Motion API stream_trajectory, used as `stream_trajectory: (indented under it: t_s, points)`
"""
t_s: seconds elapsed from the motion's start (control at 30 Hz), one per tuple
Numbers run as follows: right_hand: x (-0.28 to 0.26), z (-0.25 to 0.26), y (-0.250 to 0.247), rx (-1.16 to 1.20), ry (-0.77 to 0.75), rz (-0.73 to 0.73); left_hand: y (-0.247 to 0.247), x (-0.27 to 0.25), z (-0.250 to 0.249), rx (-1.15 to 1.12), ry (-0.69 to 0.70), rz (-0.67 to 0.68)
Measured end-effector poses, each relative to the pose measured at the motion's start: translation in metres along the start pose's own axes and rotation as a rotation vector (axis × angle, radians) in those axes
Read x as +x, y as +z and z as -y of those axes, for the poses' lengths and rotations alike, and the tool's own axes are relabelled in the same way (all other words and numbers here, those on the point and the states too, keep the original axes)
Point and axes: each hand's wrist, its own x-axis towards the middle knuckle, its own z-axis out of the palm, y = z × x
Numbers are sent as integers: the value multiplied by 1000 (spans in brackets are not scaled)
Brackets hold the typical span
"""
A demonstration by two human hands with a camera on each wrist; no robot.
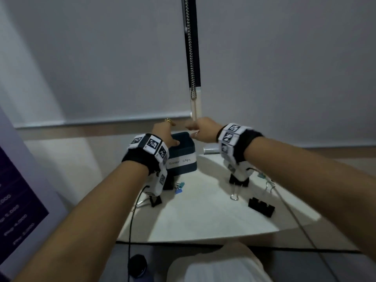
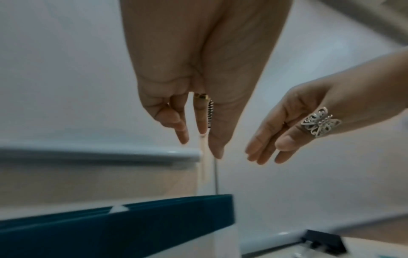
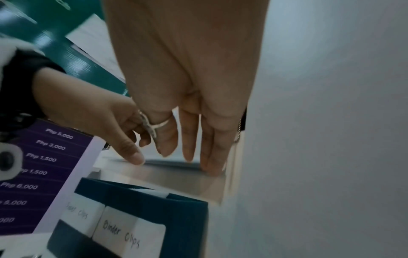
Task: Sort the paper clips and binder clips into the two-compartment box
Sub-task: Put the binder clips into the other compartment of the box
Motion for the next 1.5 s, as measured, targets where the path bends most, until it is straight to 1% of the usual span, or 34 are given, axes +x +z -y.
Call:
stream_trajectory:
  t_s: [0.07, 0.1, 0.13, 0.17, 0.23, 0.27, 0.33, 0.43, 0.5, 0.57, 0.63, 0.73, 0.8, 0.9, 0.97, 1.0, 1.03, 1.07, 1.1, 1.17, 1.2, 1.23, 1.27, 1.33, 1.37, 1.4, 1.43, 1.47, 1.5]
  points:
    - [-24, -13, -17, -99, -1, 44, -2, -11, -8, 20, 116, -56]
    - [-37, -22, -23, -134, 19, 56, -2, -18, -14, 24, 189, -66]
    - [-51, -30, -27, -155, 53, 69, 1, -25, -22, 27, 260, -44]
    - [-65, -39, -29, -167, 98, 80, 6, -34, -31, 33, 341, 12]
    - [-93, -54, -27, -174, 198, 113, 21, -48, -51, 90, 477, 214]
    - [-107, -60, -25, -163, 242, 141, 32, -52, -61, 129, 522, 307]
    - [-132, -68, -17, -139, 307, 206, 55, -54, -81, 205, 575, 405]
    - [-156, -80, 1, -144, 334, 294, 88, -48, -104, 260, 546, 483]
    - [-162, -88, 13, -100, 355, 349, 100, -46, -114, 310, 516, 554]
    - [-163, -96, 23, -12, 349, 342, 106, -45, -117, 357, 522, 568]
    - [-161, -101, 28, 24, 318, 308, 107, -44, -114, 362, 538, 538]
    - [-153, -100, 22, 166, 332, 268, 96, -41, -106, 351, 528, 532]
    - [-140, -92, 9, 226, 317, 188, 79, -37, -98, 336, 513, 453]
    - [-112, -69, -13, 297, 248, -54, 44, -26, -71, 230, 424, 267]
    - [-86, -52, -21, 318, 197, -239, 20, -13, -45, 44, 289, 145]
    - [-73, -44, -23, 363, 187, -309, 9, -8, -34, -95, 210, 117]
    - [-58, -37, -22, 431, 190, -357, 0, -4, -25, -225, 131, 113]
    - [-43, -29, -20, 494, 197, -392, -7, -3, -19, -287, 70, 112]
    - [-29, -21, -16, 527, 209, -417, -11, -3, -15, -309, 38, 103]
    - [-4, -9, -4, 509, 235, -441, -9, -1, -10, -132, 55, 78]
    - [7, -5, 3, 469, 234, -437, -4, -3, -8, -20, 77, 60]
    - [15, -1, 10, 431, 228, -421, 1, -10, -7, 47, 107, 48]
    - [21, 2, 17, 413, 220, -398, 6, -19, -4, 50, 138, 52]
    - [30, 4, 29, 350, 185, -325, 14, -45, 9, 42, 218, 105]
    - [32, 3, 34, 300, 159, -280, 19, -59, 17, 69, 260, 158]
    - [33, 1, 38, 249, 128, -238, 25, -71, 26, 122, 286, 241]
    - [33, -1, 42, 207, 99, -193, 31, -82, 35, 181, 285, 331]
    - [32, -2, 44, 184, 77, -154, 38, -91, 45, 233, 250, 416]
    - [30, -3, 46, 173, 58, -134, 45, -98, 53, 267, 223, 472]
